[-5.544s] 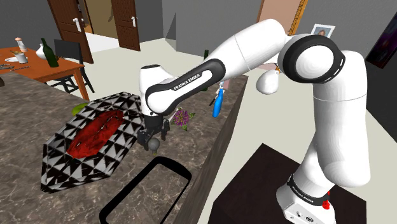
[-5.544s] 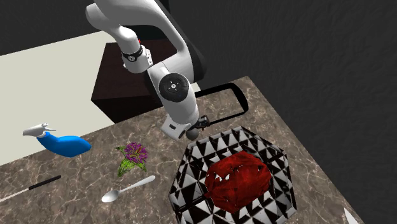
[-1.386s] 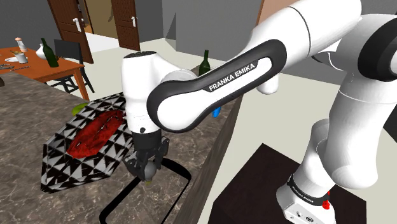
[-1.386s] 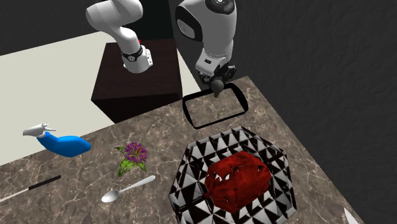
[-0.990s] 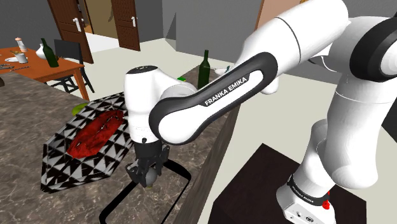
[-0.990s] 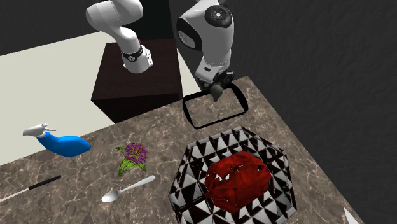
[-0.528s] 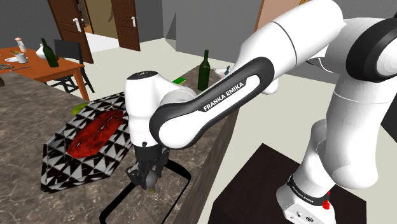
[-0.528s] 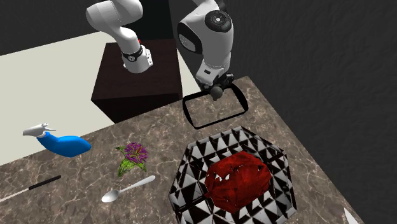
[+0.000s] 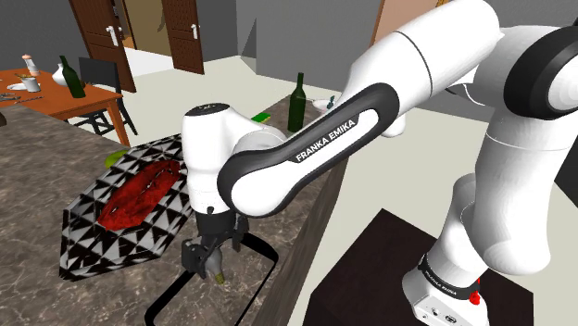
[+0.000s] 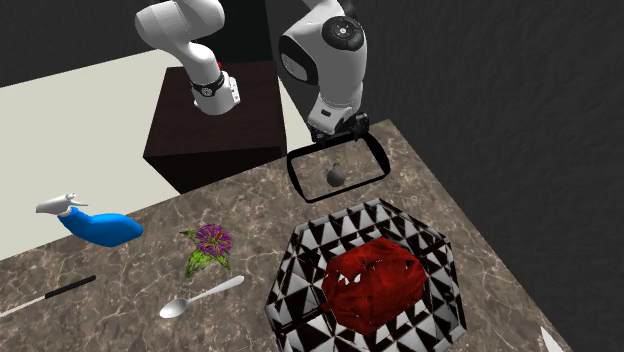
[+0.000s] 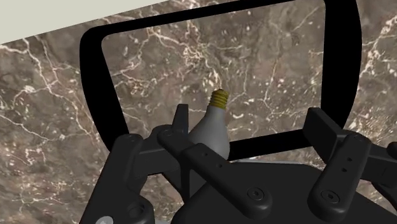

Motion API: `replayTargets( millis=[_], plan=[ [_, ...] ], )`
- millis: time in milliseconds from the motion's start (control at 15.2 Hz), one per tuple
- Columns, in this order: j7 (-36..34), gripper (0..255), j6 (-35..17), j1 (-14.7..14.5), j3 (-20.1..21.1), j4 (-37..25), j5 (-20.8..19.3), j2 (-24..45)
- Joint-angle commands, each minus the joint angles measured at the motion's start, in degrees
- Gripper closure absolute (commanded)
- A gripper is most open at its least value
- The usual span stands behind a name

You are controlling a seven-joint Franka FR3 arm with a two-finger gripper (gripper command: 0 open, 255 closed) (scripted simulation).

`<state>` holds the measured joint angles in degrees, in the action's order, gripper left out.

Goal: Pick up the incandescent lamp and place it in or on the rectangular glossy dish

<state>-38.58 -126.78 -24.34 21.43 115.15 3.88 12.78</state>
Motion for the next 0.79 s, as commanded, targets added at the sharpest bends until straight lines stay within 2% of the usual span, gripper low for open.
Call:
replayTargets(
  millis=[0, 198, 726],
  plan=[
    [0.24, 0, 1.75, 0.24, 0.03, -0.80, 0.34, -0.99],
    [0.78, 0, 6.71, 0.83, 0.01, -3.44, 1.11, -3.37],
    [0.78, 0, 6.71, 0.82, 0.00, -3.44, 1.11, -3.37]
  ],
)
